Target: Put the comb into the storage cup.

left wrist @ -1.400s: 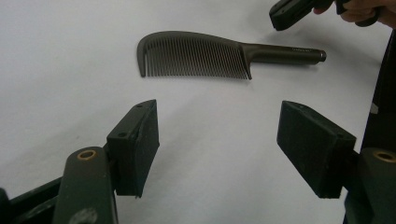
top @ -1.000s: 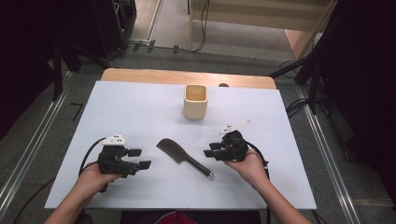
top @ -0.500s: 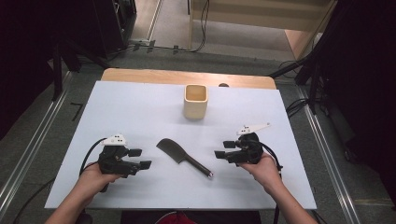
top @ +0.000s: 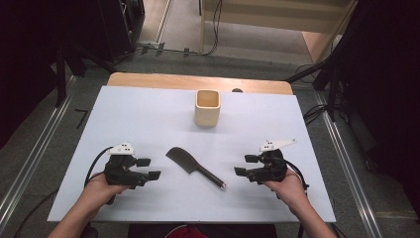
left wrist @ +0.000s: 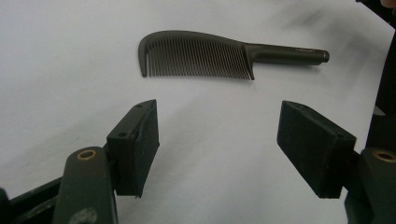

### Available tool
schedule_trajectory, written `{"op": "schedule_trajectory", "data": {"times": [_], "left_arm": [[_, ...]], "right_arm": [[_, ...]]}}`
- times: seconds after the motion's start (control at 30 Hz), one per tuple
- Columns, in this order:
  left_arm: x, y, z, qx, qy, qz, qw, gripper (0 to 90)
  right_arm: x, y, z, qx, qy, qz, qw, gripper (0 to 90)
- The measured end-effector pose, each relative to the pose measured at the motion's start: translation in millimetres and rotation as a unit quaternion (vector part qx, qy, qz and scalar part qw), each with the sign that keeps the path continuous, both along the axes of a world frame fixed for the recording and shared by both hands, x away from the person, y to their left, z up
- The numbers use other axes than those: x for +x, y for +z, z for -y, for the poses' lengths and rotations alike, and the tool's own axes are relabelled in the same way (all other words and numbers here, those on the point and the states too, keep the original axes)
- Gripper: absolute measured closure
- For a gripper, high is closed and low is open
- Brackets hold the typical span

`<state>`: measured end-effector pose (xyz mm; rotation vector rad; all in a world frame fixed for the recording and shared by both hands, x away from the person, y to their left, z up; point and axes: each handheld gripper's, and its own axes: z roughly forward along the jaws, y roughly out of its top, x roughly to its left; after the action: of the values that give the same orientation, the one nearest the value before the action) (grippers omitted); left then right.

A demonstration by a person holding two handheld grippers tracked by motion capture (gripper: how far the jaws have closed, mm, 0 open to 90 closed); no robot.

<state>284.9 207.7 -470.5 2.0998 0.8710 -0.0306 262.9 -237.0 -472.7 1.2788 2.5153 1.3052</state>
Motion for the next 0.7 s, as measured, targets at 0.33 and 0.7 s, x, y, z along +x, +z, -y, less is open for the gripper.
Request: {"op": "schedule_trajectory", "data": {"times": [0.33, 0.7], "left_arm": [[0.1, -0.8, -0.4, 0.001, -0.001, -0.001, 1.0, 30.8], [-0.3, -0.6, 0.0, 0.0, -0.002, -0.001, 1.0, 30.7]], "right_arm": [[-18.3, -3.7, 19.3, 0.004, -0.013, -0.005, 0.9999, 25.3], [-23.4, -9.5, 32.6, 0.0, -0.026, -0.015, 0.9995, 23.8]]}}
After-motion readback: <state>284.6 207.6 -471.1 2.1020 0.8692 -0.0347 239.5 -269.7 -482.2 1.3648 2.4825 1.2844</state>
